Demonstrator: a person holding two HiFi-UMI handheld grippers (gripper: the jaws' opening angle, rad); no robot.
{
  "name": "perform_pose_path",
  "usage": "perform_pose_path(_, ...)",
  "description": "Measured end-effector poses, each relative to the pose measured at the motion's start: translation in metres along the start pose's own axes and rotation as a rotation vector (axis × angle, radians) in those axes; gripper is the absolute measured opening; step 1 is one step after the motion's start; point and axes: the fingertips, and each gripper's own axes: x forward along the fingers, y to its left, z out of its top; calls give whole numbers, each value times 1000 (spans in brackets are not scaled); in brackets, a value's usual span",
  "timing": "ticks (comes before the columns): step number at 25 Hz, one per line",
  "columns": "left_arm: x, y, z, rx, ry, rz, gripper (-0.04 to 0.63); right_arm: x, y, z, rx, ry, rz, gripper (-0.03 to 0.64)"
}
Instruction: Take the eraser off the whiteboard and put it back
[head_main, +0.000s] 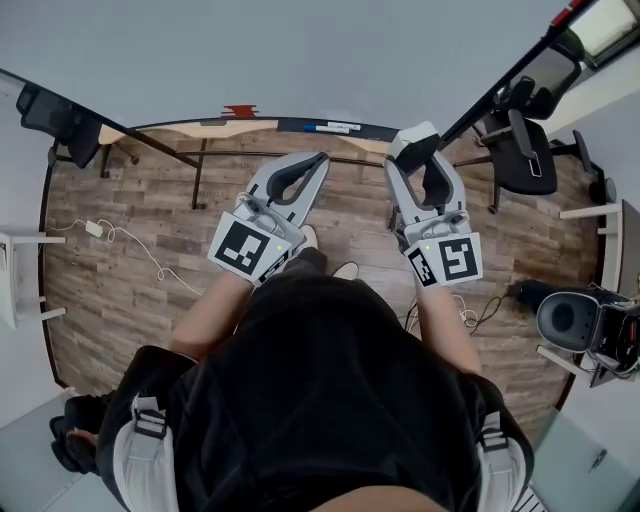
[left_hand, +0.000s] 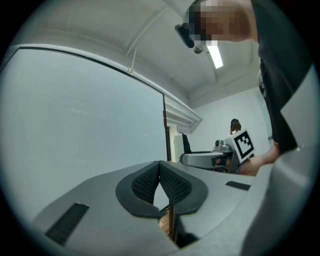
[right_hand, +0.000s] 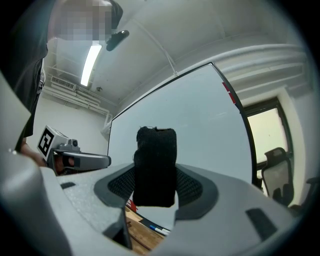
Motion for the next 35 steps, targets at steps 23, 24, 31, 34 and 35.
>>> perform_pose_path(23,9,114,-43,66,2,-108,-5,119,11,-41,-65,50,-267,224)
perform_pose_path(24,11,121,-45,61,-5,-112,-5,125,12,-44,-61,50,-274,224)
perform_pose_path(31,22,161,-65,-1,-27,-129,-6,160,15,-69,-32,52,-321,224)
perform_pose_path(34,28,175,-75,-36,-45,-159,-6,170,10,-84,-8,59,-355,224)
perform_pose_path(35,28,180,-79,-38,-43,-164,-6,173,10,-90,0,62,-366,224)
